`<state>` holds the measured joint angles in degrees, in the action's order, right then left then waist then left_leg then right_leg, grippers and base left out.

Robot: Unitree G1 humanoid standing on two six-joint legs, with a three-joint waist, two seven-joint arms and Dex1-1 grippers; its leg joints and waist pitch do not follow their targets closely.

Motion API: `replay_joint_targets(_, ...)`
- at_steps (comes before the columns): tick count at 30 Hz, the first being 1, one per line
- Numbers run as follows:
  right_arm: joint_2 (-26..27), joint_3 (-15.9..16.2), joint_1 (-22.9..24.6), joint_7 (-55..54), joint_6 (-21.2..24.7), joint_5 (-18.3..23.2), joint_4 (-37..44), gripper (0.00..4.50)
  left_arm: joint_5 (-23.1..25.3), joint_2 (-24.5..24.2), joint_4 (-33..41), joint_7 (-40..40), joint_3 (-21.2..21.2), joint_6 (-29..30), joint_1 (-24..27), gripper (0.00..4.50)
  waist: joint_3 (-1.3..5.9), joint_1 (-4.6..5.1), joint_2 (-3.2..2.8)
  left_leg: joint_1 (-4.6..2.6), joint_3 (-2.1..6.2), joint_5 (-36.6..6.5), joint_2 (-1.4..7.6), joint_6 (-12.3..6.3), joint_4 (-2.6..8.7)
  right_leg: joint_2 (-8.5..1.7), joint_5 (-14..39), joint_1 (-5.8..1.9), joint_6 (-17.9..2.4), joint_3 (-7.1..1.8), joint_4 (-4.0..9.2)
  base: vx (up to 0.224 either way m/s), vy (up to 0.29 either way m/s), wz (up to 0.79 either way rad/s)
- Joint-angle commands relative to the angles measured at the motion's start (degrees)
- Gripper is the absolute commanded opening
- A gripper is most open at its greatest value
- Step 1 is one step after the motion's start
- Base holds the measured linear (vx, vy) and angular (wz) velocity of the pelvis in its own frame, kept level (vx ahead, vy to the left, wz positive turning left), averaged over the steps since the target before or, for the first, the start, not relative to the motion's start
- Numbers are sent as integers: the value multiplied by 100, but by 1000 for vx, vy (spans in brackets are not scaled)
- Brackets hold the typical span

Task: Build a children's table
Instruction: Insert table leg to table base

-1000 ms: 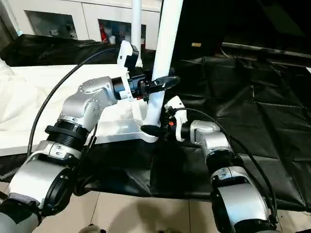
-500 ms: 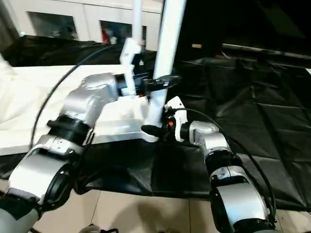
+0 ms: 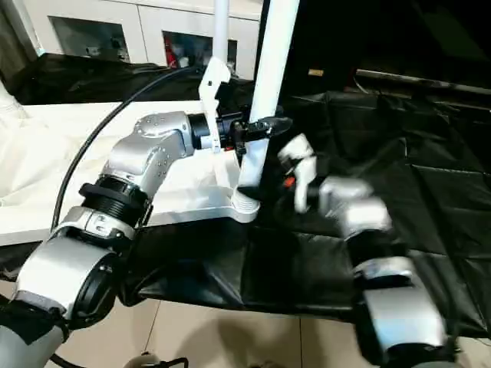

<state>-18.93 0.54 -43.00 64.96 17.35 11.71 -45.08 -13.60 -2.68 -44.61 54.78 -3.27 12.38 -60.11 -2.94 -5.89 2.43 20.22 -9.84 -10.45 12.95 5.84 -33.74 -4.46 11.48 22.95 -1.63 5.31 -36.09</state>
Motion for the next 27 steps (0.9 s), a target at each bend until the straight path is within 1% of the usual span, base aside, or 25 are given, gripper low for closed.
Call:
replay_joint_targets(1,-138,55,-21,250,204,95,336,380,197,5,-290,-34,-138,141,-9,184,360,-21,40,18,-57,-759,33,-435,321,-340,753,-378,-1267,-290,472,0,0,0)
replay_joint_targets(2,-145,68,-13,263,206,87,353,380,199,5,-297,-32,-138,139,-12,184,365,-29,42,19,-55,-718,35,-438,320,-337,694,-381,-1253,-292,461,0,0,0)
replay_joint_targets(4,-173,201,39,311,143,-45,398,380,214,1,-362,-11,-144,120,-40,184,361,-29,42,22,-47,-694,39,-435,325,-338,683,-377,-1243,-287,461,0,0,0)
replay_joint_targets(8,-147,320,58,186,5,-174,352,380,225,-1,-407,7,-158,99,-55,184,359,-28,38,11,-51,-750,37,-390,327,-352,782,-363,-1245,-292,477,0,0,0)
replay_joint_targets(9,-82,330,31,48,-66,-224,278,380,227,-3,-404,21,-164,105,-51,184,359,-28,48,16,-47,-726,36,-378,330,-353,766,-366,-1244,-294,471,0,0,0)
replay_joint_targets(13,0,327,-3,-145,-139,-320,210,380,226,-7,-417,47,-173,104,-51,184,358,-22,45,12,-45,-722,37,-358,336,-357,765,-361,-1248,-295,470,0,0,0)
replay_joint_targets(14,44,343,-19,-239,-173,-343,167,380,226,-9,-440,68,-178,97,-54,184,358,-22,31,8,-44,-731,38,-343,338,-359,759,-359,-1261,-298,468,0,0,0)
replay_joint_targets(15,52,350,-23,-259,-179,-340,155,380,226,-9,-449,71,-179,93,-57,184,359,-18,33,6,-44,-732,40,-335,340,-359,730,-359,-1273,-299,465,0,0,0)
replay_joint_targets(17,72,352,-29,-289,-181,-317,117,380,225,-14,-445,93,-185,96,-49,183,362,-17,27,9,-46,-702,42,-356,339,-351,584,-367,-1313,-303,451,0,0,0)
replay_joint_targets(20,87,361,-21,-297,-196,-313,84,380,227,-18,-428,112,-192,107,-38,182,364,-20,38,11,-50,-678,38,-385,333,-350,497,-375,-1331,-303,440,0,0,0)
replay_joint_targets(23,105,347,-20,-305,-195,-326,68,380,235,-19,-425,123,-187,113,-38,182,360,-20,37,15,-52,-699,37,-395,332,-351,557,-375,-1322,-301,448,0,0,0)
replay_joint_targets(24,118,333,-24,-310,-196,-324,52,354,239,-24,-431,138,-190,113,-37,182,355,-22,27,12,-49,-731,40,-386,339,-355,638,-371,-1310,-298,458,0,0,0)
replay_joint_targets(27,125,334,-26,-312,-200,-307,32,342,251,-30,-441,161,-207,105,-21,182,359,-20,23,9,-48,-729,45,-369,339,-353,598,-370,-1314,-302,453,0,0,0)
